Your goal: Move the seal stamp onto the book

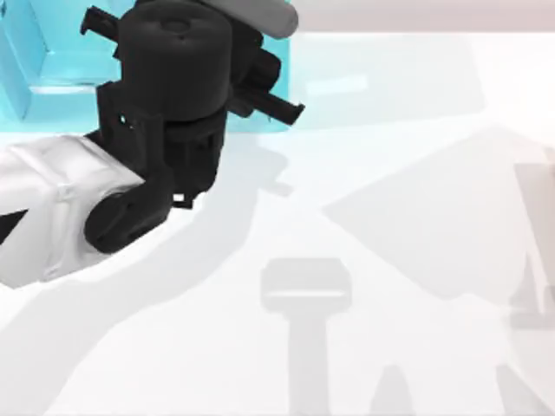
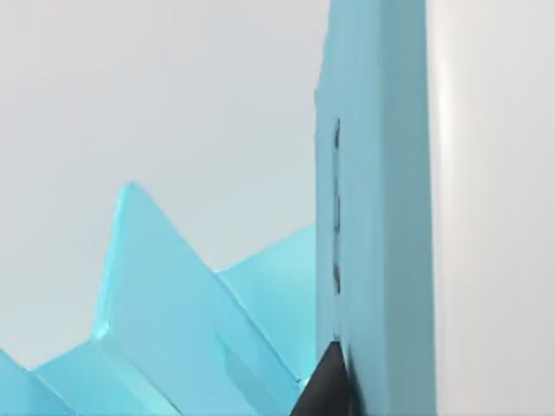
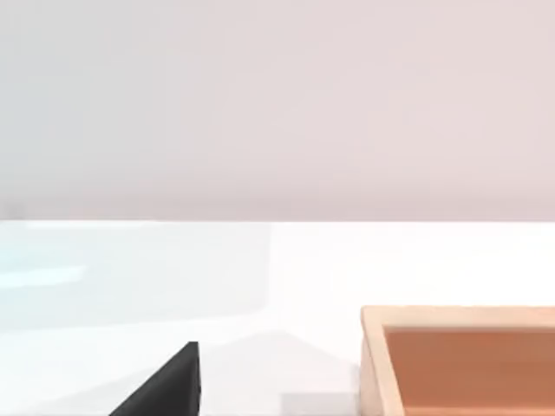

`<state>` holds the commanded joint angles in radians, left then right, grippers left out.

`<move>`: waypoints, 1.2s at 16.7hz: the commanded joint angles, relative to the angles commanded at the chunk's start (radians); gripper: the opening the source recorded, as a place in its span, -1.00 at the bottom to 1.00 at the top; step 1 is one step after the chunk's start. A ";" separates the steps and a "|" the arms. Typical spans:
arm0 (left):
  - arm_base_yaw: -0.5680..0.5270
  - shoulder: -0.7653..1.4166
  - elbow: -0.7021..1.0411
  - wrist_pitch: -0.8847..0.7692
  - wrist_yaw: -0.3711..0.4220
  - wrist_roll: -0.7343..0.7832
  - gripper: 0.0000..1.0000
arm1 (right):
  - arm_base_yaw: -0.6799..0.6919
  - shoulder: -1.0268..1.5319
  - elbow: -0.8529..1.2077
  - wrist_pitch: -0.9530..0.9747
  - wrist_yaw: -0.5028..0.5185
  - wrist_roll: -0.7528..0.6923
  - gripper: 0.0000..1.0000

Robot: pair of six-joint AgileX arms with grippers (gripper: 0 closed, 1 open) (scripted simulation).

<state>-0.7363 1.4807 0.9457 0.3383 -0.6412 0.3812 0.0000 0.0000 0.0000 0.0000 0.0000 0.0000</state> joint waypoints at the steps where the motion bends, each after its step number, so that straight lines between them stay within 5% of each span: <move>1: -0.021 0.038 0.024 -0.012 -0.019 0.098 -1.00 | 0.000 0.000 0.000 0.000 0.000 0.000 1.00; 7: -0.153 0.288 0.165 -0.101 -0.143 0.872 -1.00 | 0.000 0.000 0.000 0.000 0.000 0.000 1.00; 20: -0.366 0.677 0.397 -0.250 -0.404 2.955 -1.00 | 0.000 0.000 0.000 0.000 0.000 0.000 1.00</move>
<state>-1.1025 2.1579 1.3426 0.0881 -1.0448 3.3360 0.0000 0.0000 0.0000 0.0000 0.0000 0.0000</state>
